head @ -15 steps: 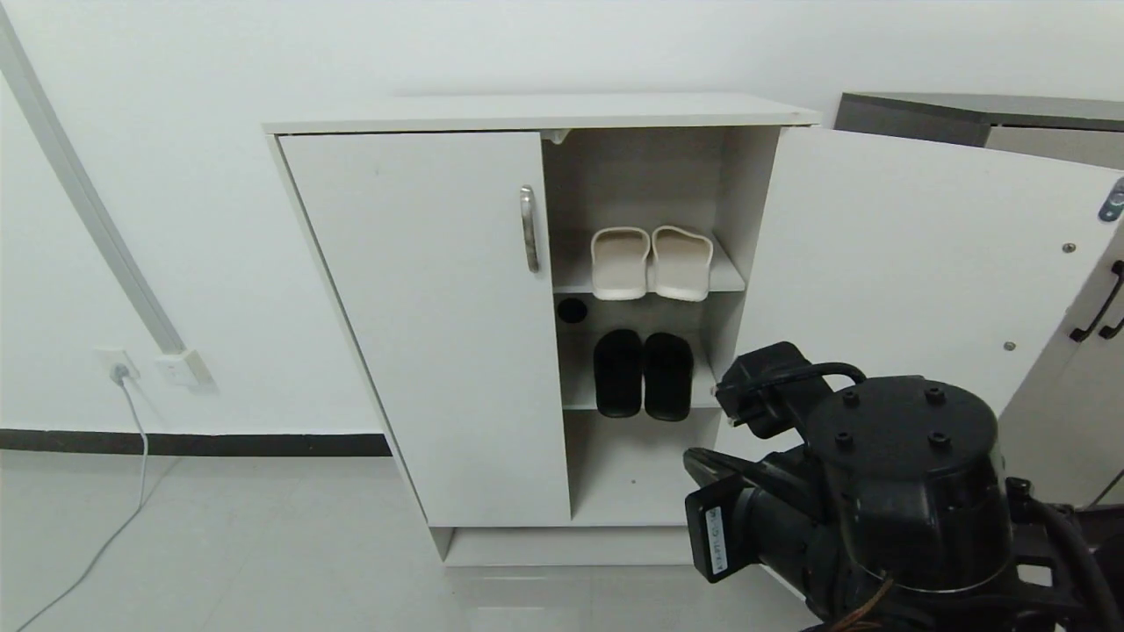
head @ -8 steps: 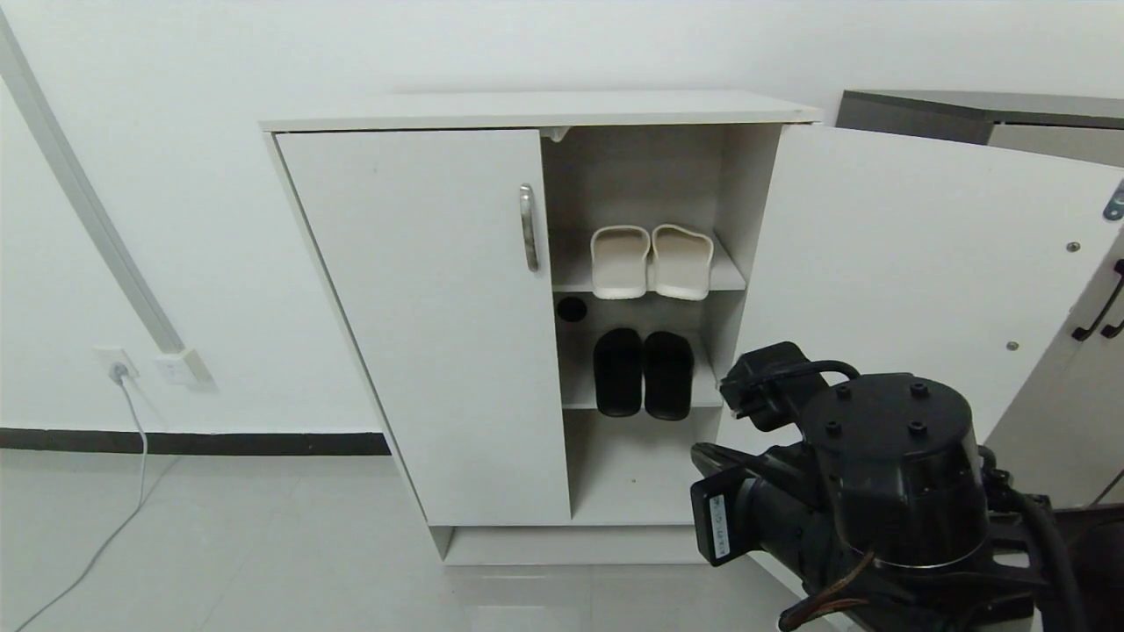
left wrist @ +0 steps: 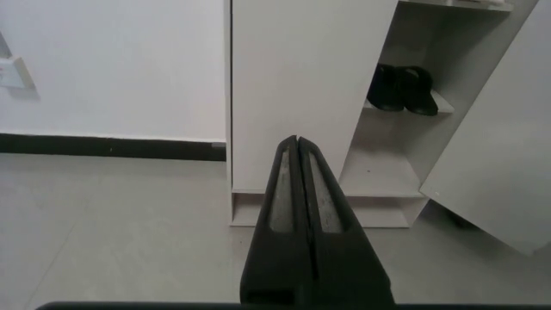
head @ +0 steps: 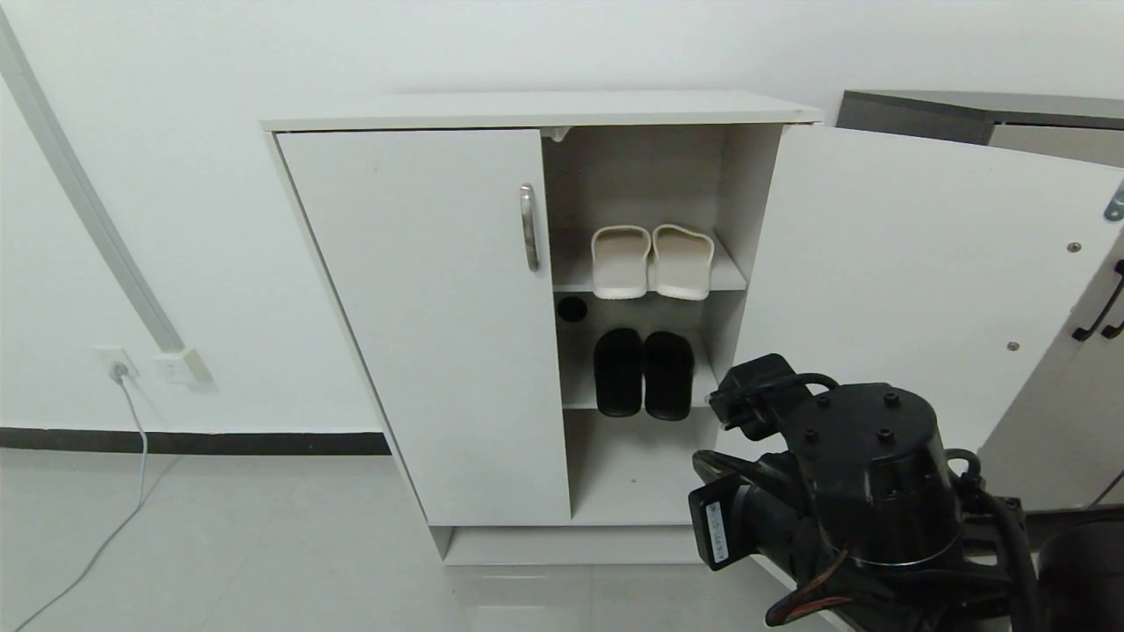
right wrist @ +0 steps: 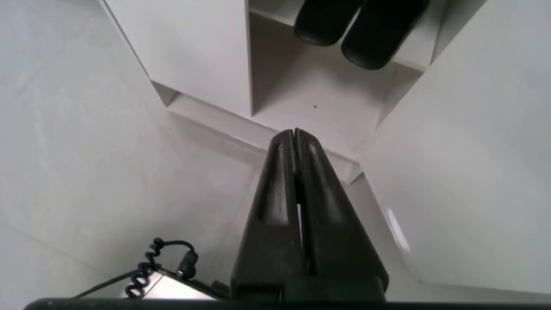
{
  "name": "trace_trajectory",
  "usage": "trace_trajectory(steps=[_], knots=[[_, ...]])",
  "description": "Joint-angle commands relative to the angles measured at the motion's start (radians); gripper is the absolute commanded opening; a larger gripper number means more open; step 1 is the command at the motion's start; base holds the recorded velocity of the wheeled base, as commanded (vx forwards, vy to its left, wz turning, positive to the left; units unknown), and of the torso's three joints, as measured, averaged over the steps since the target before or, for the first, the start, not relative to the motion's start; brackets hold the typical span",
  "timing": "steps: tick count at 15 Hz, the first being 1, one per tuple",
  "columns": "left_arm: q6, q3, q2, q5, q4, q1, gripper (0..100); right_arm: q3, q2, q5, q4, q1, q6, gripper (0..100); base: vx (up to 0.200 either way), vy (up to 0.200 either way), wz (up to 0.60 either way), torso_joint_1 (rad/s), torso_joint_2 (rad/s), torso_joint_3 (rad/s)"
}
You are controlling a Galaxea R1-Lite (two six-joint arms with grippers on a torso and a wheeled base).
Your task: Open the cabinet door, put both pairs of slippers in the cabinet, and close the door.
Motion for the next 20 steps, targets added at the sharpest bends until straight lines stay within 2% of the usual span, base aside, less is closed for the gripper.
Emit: trace_trajectory(steps=[1,7,10,20], knots=[[0.0,0.0,0.0,0.0,0.0,0.0,0,0.0,0.007,0.0,-0.001,-0.001,0.0,0,0.0,0.0,0.0,0.0,0.0,0.0],[0.0,0.0,0.001,0.0,0.0,0.0,0,0.01,0.006,0.0,-0.001,-0.001,0.0,0,0.0,0.0,0.0,0.0,-0.02,-0.017],[0.0,0.0,0.0,0.0,0.0,0.0,0,0.01,0.007,0.0,-0.001,-0.001,0.0,0,0.0,0.0,0.0,0.012,-0.18,-0.318],[0.0,0.0,0.001,0.0,0.0,0.0,0,0.017,0.004,-0.002,-0.008,-0.001,0.0,0,0.0,0.0,0.0,0.099,-0.49,-0.35]])
